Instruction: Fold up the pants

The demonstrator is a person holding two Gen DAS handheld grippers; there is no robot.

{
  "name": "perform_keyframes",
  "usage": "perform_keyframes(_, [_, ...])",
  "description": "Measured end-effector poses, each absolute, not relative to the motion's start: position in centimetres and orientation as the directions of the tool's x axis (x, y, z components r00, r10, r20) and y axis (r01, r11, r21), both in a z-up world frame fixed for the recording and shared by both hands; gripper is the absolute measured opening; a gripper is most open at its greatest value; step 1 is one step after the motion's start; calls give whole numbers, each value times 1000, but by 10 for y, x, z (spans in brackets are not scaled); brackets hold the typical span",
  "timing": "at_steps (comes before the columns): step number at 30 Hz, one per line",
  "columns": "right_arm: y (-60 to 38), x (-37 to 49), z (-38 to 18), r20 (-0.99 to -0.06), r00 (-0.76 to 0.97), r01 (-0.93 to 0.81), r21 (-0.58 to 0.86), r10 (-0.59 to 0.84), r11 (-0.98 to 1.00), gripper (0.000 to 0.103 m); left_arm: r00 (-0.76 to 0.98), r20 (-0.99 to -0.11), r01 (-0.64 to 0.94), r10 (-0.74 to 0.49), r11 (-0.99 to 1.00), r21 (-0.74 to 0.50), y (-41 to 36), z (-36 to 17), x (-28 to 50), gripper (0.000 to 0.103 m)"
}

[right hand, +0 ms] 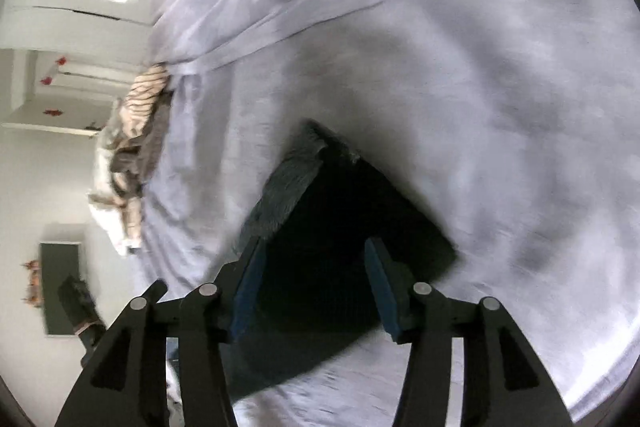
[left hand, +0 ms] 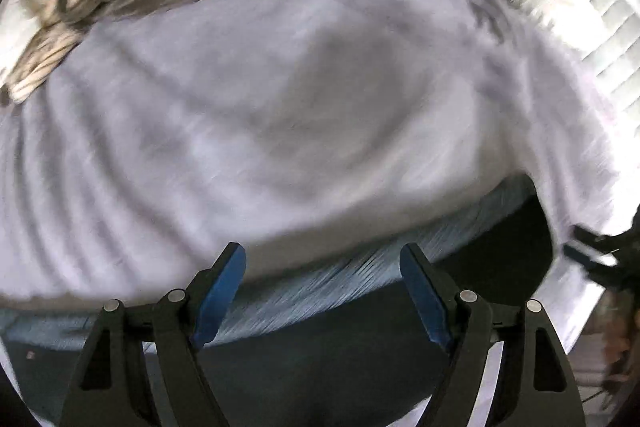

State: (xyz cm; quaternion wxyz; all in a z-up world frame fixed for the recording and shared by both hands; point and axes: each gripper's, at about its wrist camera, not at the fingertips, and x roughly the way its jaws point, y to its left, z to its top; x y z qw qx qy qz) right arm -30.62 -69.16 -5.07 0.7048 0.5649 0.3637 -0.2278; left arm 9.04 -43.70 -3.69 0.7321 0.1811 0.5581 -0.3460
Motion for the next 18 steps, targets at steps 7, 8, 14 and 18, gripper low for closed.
perform_keyframes(7, [-693, -313, -108, -779, 603, 771, 624, 169, 126, 9, 113, -983, 625, -145, 780, -43, -395, -84, 79, 80])
perform_keyframes(8, [-694, -311, -107, -771, 615, 763, 635, 165, 120, 8, 126, -981, 616, -146, 787, -38, -394, -83, 80, 80])
perform_keyframes(14, [-692, -313, -119, -846, 504, 830, 530, 173, 176, 8, 154, -984, 618, -87, 786, 27, -397, -107, 87, 80])
perform_keyframes(18, [-693, -317, -104, -883, 457, 862, 470, 110, 189, 43, 157, -983, 618, -99, 786, 19, -394, -96, 88, 80])
